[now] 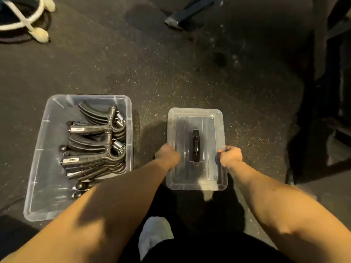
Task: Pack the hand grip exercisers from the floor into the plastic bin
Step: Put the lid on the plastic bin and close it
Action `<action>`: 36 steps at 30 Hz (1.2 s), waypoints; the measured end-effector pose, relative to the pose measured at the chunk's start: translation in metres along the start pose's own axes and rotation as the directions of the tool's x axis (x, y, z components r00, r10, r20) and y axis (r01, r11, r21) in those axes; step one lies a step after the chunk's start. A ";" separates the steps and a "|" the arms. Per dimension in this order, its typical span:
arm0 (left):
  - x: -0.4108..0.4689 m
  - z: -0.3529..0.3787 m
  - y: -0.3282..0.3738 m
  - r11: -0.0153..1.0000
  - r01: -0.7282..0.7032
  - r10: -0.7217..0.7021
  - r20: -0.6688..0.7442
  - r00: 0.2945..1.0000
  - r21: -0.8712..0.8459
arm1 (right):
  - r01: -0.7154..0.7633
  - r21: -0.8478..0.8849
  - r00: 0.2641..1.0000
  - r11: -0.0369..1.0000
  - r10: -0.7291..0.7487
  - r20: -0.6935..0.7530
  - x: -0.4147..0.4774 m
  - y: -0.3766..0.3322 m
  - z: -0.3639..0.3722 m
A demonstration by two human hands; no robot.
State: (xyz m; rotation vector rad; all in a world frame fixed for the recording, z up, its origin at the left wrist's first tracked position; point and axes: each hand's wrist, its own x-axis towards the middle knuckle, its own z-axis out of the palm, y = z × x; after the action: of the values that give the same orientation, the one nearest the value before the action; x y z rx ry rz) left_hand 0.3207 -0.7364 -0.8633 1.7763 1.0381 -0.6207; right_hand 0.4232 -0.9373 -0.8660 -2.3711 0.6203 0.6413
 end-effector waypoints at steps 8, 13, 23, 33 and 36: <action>-0.011 -0.018 -0.005 0.993 -0.048 0.067 0.185 0.980 -0.104 | -0.085 -0.220 0.996 0.972 0.085 -0.008 -0.009 -0.007 0.016; -0.057 -0.064 0.017 0.960 -0.263 0.276 0.168 0.946 -0.096 | 0.229 -0.302 0.968 0.925 -0.185 0.168 -0.061 -0.075 0.015; -0.126 -0.194 -0.023 0.913 -0.392 0.405 -0.153 0.901 0.112 | 0.750 -0.170 0.569 0.639 -0.492 0.659 -0.237 -0.205 0.021; -0.123 -0.265 -0.161 0.950 -0.208 0.282 -0.358 0.890 0.233 | 0.897 -0.401 0.435 0.185 -0.534 0.725 -0.283 -0.178 0.107; -0.119 -0.255 -0.175 0.921 -0.271 0.348 -0.277 0.896 0.282 | 0.870 -0.492 0.396 0.037 -0.647 0.651 -0.271 -0.149 0.135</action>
State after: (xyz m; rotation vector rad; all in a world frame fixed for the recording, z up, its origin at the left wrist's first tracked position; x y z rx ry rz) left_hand 0.1008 -0.5170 -0.7476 2.2543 0.8868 -0.2626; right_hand 0.2573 -0.6700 -0.7437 -2.7436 -1.4561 0.7239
